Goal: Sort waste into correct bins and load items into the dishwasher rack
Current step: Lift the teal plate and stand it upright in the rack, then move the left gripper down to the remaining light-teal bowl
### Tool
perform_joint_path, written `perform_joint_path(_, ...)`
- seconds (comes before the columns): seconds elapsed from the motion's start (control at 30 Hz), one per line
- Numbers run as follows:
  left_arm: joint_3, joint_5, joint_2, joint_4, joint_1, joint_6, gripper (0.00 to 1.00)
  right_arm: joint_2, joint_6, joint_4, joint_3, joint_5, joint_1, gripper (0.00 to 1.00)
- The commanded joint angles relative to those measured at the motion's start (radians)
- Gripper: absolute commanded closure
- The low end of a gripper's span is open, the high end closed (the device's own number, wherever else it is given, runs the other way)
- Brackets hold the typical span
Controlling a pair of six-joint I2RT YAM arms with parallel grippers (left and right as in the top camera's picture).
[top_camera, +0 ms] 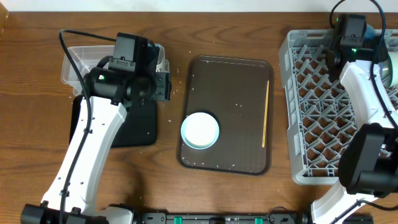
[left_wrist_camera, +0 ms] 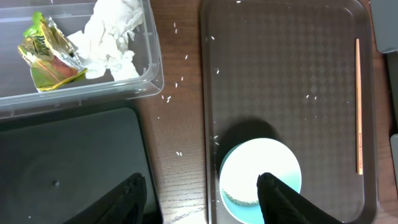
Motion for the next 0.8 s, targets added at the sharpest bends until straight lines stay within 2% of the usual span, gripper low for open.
perform_joint_path(0.0,-0.01,-0.009,0.006,-0.003,0.0,0.006,0.4,-0.108,0.035,0.02,0.002,-0.037,0.001,0.01)
perform_joint_path(0.2,-0.01,-0.009,0.006,-0.003,0.0,0.006,0.4,-0.245,0.038,0.019,0.002,-0.311,0.001,0.01)
perform_joint_path(0.5,-0.01,-0.009,0.006,-0.003,0.0,0.006,0.4,-0.313,0.064,-0.073,0.001,-1.028,0.007,0.01)
perform_joint_path(0.57,-0.009,-0.009,0.006,-0.003,0.0,0.006,0.4,-0.305,0.121,-0.086,0.0,-1.101,0.016,0.01)
perform_joint_path(0.77,-0.009,-0.009,0.006,-0.003,0.0,0.006,0.4,-0.267,0.249,-0.125,0.0,-1.139,0.056,0.01)
